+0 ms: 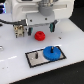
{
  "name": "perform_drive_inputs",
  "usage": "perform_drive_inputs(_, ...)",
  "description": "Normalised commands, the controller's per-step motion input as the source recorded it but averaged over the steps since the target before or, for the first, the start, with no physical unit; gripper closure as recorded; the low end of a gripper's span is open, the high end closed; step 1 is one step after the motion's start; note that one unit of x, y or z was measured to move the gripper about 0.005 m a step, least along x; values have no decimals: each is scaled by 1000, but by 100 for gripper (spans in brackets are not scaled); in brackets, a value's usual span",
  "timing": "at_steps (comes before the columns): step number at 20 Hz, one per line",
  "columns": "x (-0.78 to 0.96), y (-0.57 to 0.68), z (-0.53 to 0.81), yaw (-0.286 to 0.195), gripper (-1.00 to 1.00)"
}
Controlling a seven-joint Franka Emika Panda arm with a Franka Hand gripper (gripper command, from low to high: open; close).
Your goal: Insert the blue gear onto the right peg, followed by the red gear
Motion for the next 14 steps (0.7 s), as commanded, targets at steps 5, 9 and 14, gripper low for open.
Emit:
perform_drive_inputs(5,-68,-34,-207,0,-100)
perform_drive_inputs(9,-68,-36,-201,0,-100)
perform_drive_inputs(14,-63,-11,-151,0,-100)
